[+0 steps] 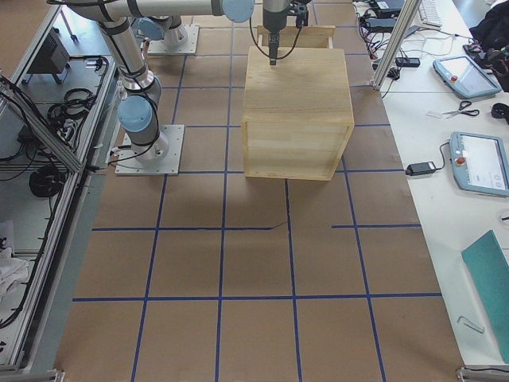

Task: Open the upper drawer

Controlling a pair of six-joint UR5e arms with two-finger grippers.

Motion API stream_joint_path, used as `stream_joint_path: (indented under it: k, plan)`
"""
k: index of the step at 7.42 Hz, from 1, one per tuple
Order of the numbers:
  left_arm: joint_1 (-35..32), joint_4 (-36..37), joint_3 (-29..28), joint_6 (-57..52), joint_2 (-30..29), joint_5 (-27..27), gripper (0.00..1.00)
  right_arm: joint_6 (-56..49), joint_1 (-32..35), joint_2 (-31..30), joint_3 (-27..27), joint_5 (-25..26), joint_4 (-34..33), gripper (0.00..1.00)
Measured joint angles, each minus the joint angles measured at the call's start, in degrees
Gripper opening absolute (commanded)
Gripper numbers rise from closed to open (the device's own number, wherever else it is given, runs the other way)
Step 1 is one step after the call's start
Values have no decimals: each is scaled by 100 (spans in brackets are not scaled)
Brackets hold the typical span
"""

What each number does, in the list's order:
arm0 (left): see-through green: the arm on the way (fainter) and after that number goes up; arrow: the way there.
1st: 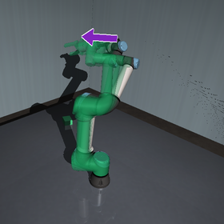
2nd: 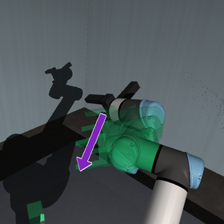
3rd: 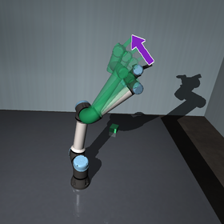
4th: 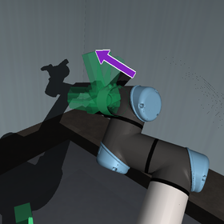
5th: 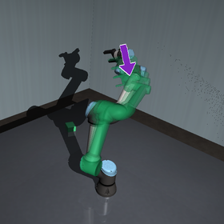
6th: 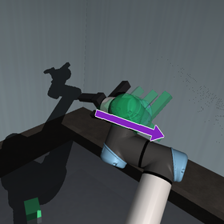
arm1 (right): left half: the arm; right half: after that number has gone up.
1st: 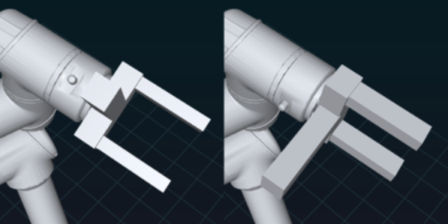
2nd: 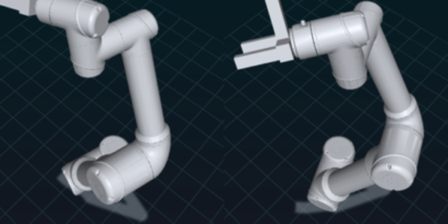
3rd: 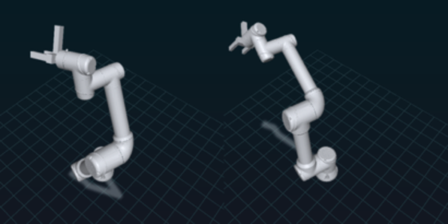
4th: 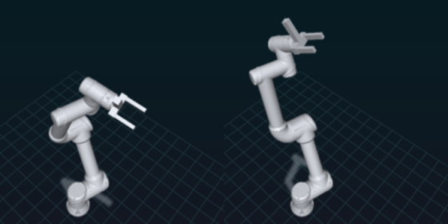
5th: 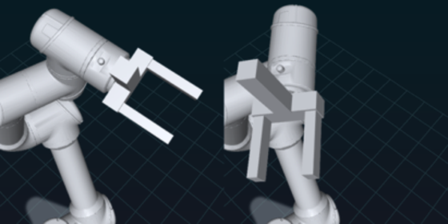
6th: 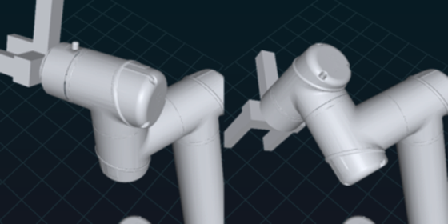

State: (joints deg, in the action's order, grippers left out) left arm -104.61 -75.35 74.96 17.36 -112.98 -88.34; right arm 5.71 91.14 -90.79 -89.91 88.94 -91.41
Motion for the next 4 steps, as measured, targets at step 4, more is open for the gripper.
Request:
stream_joint_path:
  k: [4]
  plan:
    - [142,-394,-108,-23,383,-4,100,0,0,0,0,-1,-1,100]
